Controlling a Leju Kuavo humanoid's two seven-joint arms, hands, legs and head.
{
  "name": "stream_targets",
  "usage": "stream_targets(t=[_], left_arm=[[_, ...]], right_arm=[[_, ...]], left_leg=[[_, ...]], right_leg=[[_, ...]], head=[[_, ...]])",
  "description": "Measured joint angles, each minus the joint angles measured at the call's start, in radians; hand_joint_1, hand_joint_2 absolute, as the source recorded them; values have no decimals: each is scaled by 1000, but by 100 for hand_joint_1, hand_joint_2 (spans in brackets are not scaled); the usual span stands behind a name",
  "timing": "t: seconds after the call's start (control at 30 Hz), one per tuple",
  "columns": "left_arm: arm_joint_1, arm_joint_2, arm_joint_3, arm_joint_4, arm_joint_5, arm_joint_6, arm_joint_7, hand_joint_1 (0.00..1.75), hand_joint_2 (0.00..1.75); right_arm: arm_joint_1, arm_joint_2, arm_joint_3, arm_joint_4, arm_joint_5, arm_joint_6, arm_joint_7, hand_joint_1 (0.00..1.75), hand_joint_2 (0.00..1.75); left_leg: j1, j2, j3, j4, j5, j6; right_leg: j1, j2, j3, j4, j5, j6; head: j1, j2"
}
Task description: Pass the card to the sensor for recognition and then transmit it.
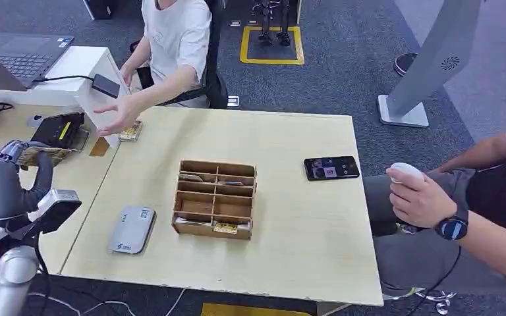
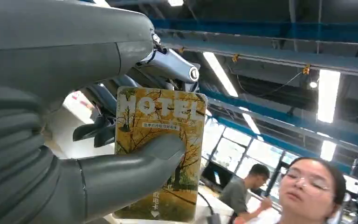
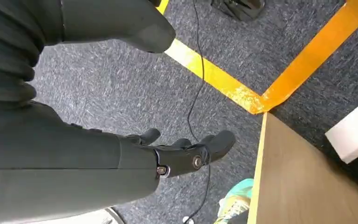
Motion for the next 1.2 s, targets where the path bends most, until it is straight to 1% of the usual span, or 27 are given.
stream_targets(t=[0.1,0.23,0.4,0.6,0.63,0.8,0.87,0.9,0.97,1.0,1.13,1.2], left_arm=[[-5,19,-1,25,-36,12,3,175,175],[-9,30,-5,51,-43,14,3,175,175],[-26,32,-18,67,-43,12,4,175,175],[-82,27,-63,100,-59,10,21,175,175],[-88,27,-72,104,-60,10,21,0,175],[-130,21,-111,131,-35,-3,34,0,175],[-143,19,-125,141,-11,-19,57,0,175],[-148,15,-130,145,2,-28,78,0,175],[-148,8,-132,147,23,-27,112,0,175],[-146,6,-132,147,40,-28,118,0,175],[-123,6,-132,145,101,-47,113,0,175],[-106,7,-127,138,138,-82,100,0,175]], right_arm=[[0,0,2,0,0,0,0,0,175],[1,-3,2,0,-3,-2,-2,0,175],[1,-3,2,0,-15,-2,-9,0,175],[2,-11,0,0,-34,-1,-31,0,175],[2,-13,0,0,-38,-1,-32,0,175],[3,-19,-8,1,-50,-5,-39,0,175],[4,-22,-11,2,-55,-12,-40,0,175],[6,-23,-12,3,-58,-17,-40,0,175],[8,-24,-15,4,-57,-18,-39,0,175],[9,-24,-15,4,-53,-18,-32,0,175],[9,-23,-15,4,-44,-19,-19,0,175],[9,-23,-15,4,-42,-22,-19,0,175]], left_leg=[[0,0,0,0,0,0],[0,0,0,0,0,0],[0,0,0,0,0,0],[0,0,0,0,0,0],[0,0,0,0,0,0],[0,0,0,0,0,0],[0,0,0,0,0,0],[0,1,0,0,0,0],[0,1,0,0,0,0],[0,1,-1,0,0,0],[0,1,-1,0,0,0],[0,1,-1,0,0,0]], right_leg=[[0,0,-1,0,0,0],[0,0,-2,0,0,0],[0,0,-2,0,0,0],[0,0,-1,0,0,0],[0,0,-2,0,0,0],[0,0,-1,0,0,0],[0,1,-1,0,1,-1],[0,1,-1,0,1,-1],[0,1,-1,0,1,-1],[0,1,-1,0,1,-1],[0,1,-1,0,0,-1],[0,1,-1,0,0,-1]], head=[[0,0],[0,0],[0,0],[0,0],[0,0],[0,0],[0,0],[0,0],[0,0],[0,0],[0,0],[0,0]])
